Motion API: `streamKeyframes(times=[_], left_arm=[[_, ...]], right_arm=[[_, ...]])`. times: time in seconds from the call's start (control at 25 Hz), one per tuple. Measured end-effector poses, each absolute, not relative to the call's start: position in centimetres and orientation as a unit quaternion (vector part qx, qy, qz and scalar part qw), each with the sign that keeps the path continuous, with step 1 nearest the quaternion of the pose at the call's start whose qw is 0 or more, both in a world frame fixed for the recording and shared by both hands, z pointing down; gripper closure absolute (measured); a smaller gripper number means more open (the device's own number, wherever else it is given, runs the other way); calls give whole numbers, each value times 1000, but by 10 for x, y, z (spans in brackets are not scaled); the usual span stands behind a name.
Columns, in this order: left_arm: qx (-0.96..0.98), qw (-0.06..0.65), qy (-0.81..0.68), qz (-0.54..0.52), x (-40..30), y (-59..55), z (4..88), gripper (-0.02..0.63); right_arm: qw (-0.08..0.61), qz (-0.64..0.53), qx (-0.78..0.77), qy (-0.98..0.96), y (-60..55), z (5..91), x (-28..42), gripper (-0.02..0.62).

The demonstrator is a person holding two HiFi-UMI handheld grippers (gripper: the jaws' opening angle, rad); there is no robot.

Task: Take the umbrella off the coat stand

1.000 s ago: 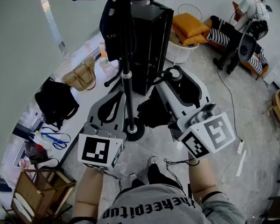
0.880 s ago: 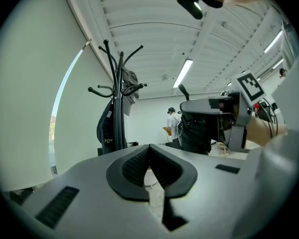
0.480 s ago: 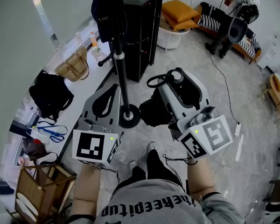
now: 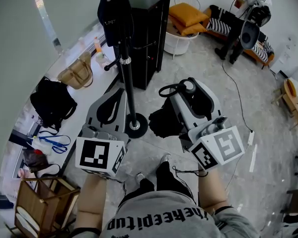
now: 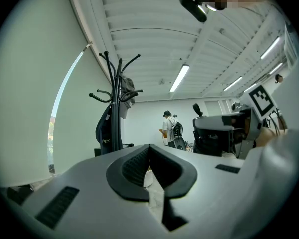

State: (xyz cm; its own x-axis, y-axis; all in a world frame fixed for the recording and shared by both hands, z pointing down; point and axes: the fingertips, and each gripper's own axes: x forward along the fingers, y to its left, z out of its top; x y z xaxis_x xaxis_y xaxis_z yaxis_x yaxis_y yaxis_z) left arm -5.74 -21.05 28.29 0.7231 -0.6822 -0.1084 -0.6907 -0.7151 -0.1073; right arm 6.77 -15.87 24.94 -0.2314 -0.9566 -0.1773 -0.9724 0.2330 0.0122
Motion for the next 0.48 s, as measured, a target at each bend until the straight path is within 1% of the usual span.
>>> streamKeyframes(times=[0.48], left_arm=[[-925,72,373,35,-59,-223,279,591]], right_arm=[[59,69,-615,784,-174,248,64,385]])
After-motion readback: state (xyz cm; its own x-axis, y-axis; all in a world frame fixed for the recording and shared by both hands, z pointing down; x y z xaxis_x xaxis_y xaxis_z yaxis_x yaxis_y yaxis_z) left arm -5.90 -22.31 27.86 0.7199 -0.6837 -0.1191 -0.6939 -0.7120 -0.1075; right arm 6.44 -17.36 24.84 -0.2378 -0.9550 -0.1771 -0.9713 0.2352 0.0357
